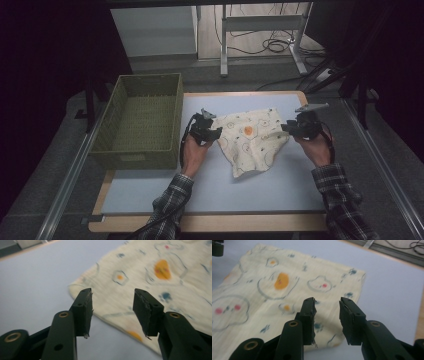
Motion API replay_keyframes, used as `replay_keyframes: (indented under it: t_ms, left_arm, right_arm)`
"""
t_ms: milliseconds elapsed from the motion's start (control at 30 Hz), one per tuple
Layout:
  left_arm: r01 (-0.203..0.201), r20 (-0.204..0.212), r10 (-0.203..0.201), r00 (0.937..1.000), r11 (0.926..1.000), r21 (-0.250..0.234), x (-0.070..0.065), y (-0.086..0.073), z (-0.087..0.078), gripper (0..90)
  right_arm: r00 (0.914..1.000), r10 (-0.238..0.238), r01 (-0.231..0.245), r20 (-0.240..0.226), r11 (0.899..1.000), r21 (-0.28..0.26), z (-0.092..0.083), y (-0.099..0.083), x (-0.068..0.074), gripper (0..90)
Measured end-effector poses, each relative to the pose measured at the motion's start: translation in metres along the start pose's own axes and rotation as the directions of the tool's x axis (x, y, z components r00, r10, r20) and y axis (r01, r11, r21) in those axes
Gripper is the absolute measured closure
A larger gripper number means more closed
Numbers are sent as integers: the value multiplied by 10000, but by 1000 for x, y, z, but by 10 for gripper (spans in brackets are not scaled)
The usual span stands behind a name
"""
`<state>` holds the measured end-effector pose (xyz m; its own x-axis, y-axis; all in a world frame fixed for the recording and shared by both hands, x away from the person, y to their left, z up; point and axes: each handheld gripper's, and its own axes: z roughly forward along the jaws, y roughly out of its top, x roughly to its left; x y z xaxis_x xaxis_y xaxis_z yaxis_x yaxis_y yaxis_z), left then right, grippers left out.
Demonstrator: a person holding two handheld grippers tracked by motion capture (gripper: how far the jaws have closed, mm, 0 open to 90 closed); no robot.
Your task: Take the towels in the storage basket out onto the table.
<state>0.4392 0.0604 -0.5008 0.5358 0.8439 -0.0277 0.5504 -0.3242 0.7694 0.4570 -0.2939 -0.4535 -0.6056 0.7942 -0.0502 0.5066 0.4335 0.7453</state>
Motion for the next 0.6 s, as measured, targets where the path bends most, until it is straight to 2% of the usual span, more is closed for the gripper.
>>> replay_keyframes:
  t_ms: [67,133,167,200,233,267,333,367,400,433,500,567,600]
  left_arm:
    - [-181,174,180,9997,9998,48,-5,-7,-4,494]
    - [-291,647,284,9975,9995,98,-11,-15,-8,482]
    - [-291,647,284,9975,9995,98,-11,-15,-8,481]
    - [-496,851,483,9952,9987,129,-16,-22,-12,457]
    - [-496,851,483,9952,9987,129,-16,-22,-12,443]
    - [-580,1112,562,9922,9982,137,-19,-26,-12,443]
    - [-640,1297,616,9896,9979,141,-24,-31,-9,399]
    - [-715,1392,683,9879,9973,179,-26,-34,-6,399]
    - [-824,1400,780,9871,9963,257,-28,-35,-2,397]
    - [-930,1383,876,9865,9951,331,-30,-36,1,399]
    - [-1131,1410,1039,9845,9918,588,-35,-40,11,416]
    - [-1048,1481,972,9842,9935,447,-37,-41,12,463]
    - [-1093,1488,1018,9836,9931,429,-38,-41,13,482]
  right_arm:
    - [9998,-72,74,-181,9999,151,-2,-10,5,648]
    - [9994,-138,148,-322,9994,310,-4,-20,10,648]
    - [9992,-185,198,-345,9991,366,-5,-25,11,648]
    - [9993,-222,236,-314,9988,434,-5,-31,11,647]
    - [9993,-222,236,-314,9988,434,-5,-31,11,647]
    - [9993,-192,207,-322,9987,464,-5,-34,11,640]
    - [9989,254,-232,-382,9981,568,3,-47,6,567]
    - [9989,254,-232,-382,9981,568,3,-47,6,567]
    - [9970,451,-430,-621,9985,346,8,-52,7,528]
    - [9961,444,-428,-766,9988,228,10,-53,9,514]
    - [9948,210,-207,-997,9998,48,15,-54,16,503]
    - [9944,-57,84,-1051,9997,248,22,-54,23,509]
    - [9949,-247,292,-977,9986,449,27,-54,26,566]
